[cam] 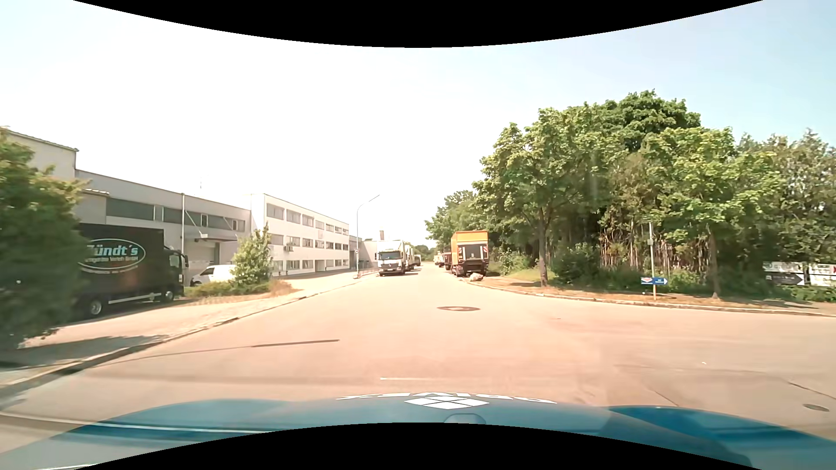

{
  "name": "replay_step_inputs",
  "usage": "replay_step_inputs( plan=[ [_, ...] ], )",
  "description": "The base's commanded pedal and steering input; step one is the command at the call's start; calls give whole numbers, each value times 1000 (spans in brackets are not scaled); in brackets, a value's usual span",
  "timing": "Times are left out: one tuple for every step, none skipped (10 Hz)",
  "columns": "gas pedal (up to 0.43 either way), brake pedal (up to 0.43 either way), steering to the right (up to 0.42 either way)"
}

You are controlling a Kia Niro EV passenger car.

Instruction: Follow the waypoints while adhering to traffic rules and regulations

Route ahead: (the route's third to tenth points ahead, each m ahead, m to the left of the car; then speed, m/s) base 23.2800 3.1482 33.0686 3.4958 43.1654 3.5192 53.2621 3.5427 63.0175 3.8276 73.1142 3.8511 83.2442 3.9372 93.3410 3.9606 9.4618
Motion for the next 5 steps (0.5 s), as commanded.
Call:
replay_step_inputs(
  plan=[
    [169,0,-5],
    [169,0,-5],
    [169,0,-5],
    [169,0,-6],
    [157,0,-5]
  ],
)
